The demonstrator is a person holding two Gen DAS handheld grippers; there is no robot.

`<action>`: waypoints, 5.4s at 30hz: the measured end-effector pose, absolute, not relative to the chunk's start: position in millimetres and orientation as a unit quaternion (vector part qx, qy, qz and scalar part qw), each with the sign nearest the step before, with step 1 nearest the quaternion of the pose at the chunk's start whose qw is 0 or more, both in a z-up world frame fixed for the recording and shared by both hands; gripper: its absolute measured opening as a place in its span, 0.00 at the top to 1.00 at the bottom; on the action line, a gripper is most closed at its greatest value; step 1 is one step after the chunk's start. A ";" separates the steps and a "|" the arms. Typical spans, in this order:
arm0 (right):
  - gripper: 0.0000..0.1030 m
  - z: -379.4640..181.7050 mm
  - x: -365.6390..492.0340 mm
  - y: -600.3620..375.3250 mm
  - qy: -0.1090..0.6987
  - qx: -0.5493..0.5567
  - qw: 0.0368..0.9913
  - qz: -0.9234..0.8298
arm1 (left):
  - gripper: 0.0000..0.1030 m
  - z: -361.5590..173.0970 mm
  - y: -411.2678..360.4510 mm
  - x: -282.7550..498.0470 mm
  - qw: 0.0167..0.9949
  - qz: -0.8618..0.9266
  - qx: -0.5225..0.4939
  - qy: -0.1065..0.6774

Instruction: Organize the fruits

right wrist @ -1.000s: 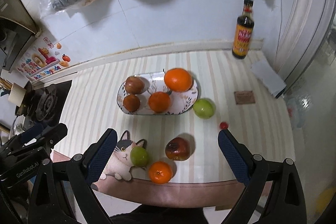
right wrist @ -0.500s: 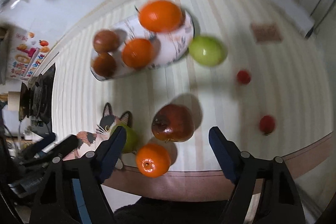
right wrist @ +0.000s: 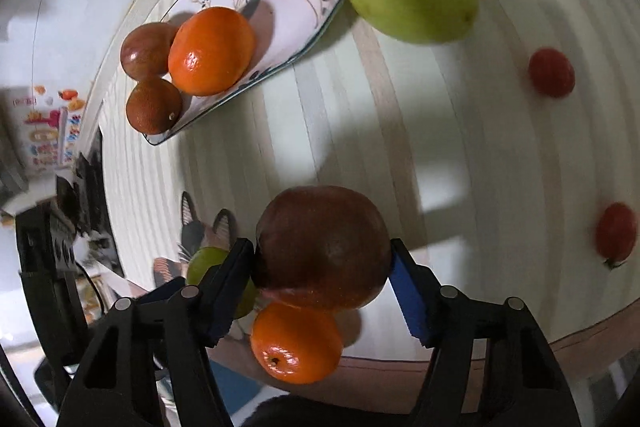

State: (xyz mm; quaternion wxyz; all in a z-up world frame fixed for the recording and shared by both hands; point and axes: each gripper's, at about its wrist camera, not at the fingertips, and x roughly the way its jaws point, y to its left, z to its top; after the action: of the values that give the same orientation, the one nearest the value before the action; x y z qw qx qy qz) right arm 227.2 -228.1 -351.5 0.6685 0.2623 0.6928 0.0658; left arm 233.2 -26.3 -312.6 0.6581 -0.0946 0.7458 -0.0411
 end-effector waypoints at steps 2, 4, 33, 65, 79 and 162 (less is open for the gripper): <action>0.32 -349.6 226.8 -227.9 0.694 0.253 0.671 0.062 | 0.04 -316.0 -30.2 234.9 0.659 -0.046 -0.092 0.745; 0.32 -347.8 225.6 -230.7 0.696 0.246 0.673 0.057 | 0.09 -318.1 -33.9 236.3 0.660 -0.051 -0.087 0.744; 0.32 -294.7 251.8 -244.6 0.648 0.228 0.724 0.063 | 0.52 -236.9 -19.4 287.8 0.723 -0.086 -0.089 0.680; 0.08 -265.5 339.6 -231.6 0.636 0.119 0.762 -0.001 | 0.12 -231.0 -48.2 391.3 0.753 -0.048 0.031 0.656; 0.08 -191.6 271.0 -214.3 0.584 0.056 0.809 -0.010 | 0.12 -166.9 -10.7 287.5 0.810 -0.014 0.012 0.587; 0.36 -333.5 335.0 -320.4 0.667 0.220 0.705 0.099 | 0.40 -317.4 -63.1 261.0 0.678 -0.056 -0.033 0.732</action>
State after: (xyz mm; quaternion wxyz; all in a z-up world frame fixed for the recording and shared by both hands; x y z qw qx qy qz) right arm 335.0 -320.4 -333.5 0.7047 0.2196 0.6673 0.0995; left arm 261.0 -63.1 -317.4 0.6785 -0.0333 0.7317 -0.0560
